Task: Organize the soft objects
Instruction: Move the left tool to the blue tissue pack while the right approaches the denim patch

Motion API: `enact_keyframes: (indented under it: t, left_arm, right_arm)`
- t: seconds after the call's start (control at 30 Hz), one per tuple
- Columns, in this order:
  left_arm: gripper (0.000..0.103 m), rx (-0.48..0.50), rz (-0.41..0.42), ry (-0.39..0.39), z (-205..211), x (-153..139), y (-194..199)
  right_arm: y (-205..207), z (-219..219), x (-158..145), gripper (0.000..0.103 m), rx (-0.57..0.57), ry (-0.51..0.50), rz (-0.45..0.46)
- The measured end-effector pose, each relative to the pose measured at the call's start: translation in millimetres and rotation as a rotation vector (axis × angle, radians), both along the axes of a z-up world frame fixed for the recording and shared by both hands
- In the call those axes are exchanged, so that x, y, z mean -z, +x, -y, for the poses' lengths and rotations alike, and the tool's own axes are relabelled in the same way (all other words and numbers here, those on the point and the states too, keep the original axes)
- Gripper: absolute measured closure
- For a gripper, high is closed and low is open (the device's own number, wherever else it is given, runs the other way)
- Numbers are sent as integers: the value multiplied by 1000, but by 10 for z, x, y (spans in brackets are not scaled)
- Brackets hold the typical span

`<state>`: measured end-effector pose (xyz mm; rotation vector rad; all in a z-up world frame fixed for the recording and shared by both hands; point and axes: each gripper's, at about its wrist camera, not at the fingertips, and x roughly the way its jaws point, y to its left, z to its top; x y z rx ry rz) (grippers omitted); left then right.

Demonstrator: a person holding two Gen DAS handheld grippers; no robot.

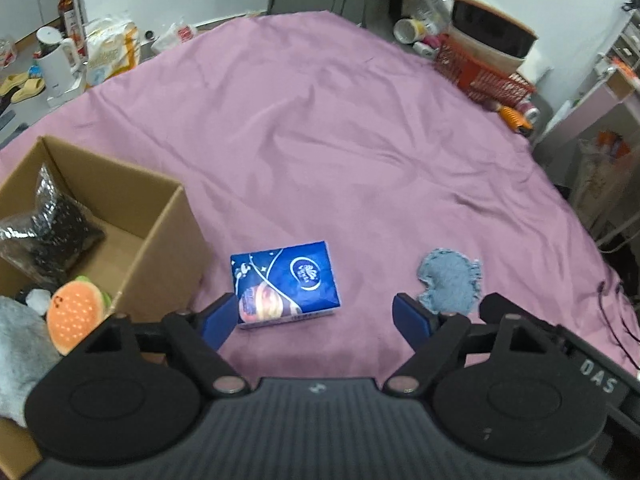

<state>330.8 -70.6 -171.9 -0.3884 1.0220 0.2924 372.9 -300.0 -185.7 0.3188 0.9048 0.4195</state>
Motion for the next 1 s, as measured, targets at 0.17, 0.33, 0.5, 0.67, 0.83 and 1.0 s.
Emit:
enact_keyframes:
  t: [0.17, 0.33, 0.5, 0.67, 0.83, 1.0]
  left_arm:
    - [20, -49, -20, 23, -23, 161, 89]
    - [20, -68, -46, 37, -10, 310, 151]
    - [20, -95, -44, 73, 19, 408, 187]
    - [27, -152, -57, 53, -51, 553, 223]
    - [31, -175, -32, 57, -75, 549, 212]
    - [32, -148, -12, 49, -49, 490, 137]
  right_arm:
    - [117, 36, 122, 35, 6, 42, -44]
    - [191, 9, 200, 39, 5, 61, -71]
    - [253, -8, 273, 39, 16, 63, -93]
    - [310, -48, 322, 43, 24, 54, -101]
    - [329, -91, 375, 57, 29, 42, -104]
    - [307, -84, 387, 76, 30, 44, -109]
